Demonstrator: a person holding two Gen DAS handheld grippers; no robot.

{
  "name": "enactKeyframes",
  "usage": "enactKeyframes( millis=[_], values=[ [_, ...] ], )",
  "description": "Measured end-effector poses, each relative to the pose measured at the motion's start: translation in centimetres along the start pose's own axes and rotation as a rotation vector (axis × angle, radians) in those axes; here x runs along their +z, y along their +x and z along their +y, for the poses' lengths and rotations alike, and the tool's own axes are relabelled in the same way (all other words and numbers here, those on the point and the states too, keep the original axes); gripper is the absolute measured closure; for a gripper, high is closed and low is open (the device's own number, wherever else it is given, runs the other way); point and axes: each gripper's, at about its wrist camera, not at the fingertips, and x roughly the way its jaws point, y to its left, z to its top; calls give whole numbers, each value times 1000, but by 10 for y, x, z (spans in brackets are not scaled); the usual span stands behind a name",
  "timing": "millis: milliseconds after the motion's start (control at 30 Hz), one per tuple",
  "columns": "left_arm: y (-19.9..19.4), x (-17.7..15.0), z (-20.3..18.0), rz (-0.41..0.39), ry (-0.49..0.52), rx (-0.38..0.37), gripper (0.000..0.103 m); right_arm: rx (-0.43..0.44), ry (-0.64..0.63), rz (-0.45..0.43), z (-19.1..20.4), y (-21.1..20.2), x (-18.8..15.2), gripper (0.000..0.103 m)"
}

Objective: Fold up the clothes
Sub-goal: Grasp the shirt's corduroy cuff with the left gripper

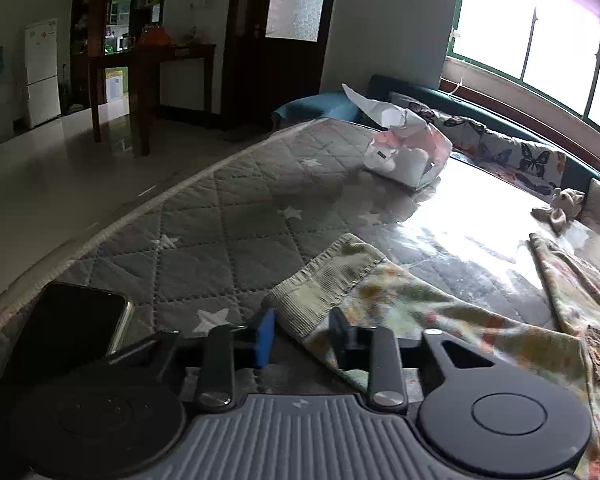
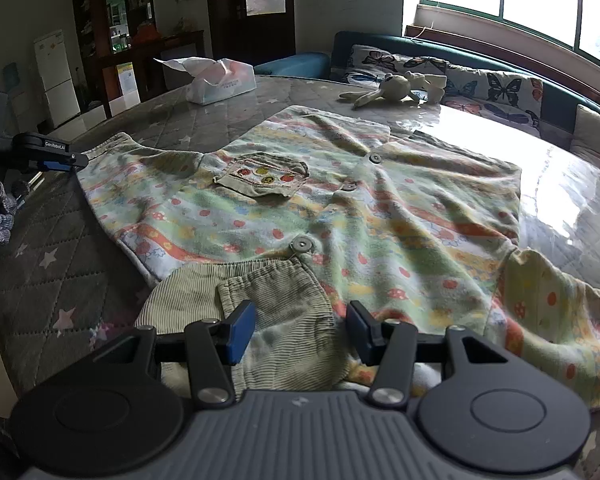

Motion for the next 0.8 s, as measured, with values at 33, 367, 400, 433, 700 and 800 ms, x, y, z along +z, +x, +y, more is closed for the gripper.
enactKeyframes(
  millis=[33,367,400,433,700,800],
  values=[
    [0,0,1,-4,-6,-1,82,-1,0,-1,0,0,0,51],
    [-35,24,-19,-99,-22,-148,99,-7,13,-9,1,-3,0,52],
    [-42,27,-25,-113,-11,-177,99,-6,12,-12,1,-4,0,51],
    [-50,30,-32,-126,-1,-208,99,-5,12,-15,2,-6,0,51],
    [-103,37,-112,-189,130,-480,101,-12,45,-60,-7,-23,0,51],
    [-116,30,-145,-195,211,-566,101,-17,75,-70,-15,-27,-1,51]
  ],
)
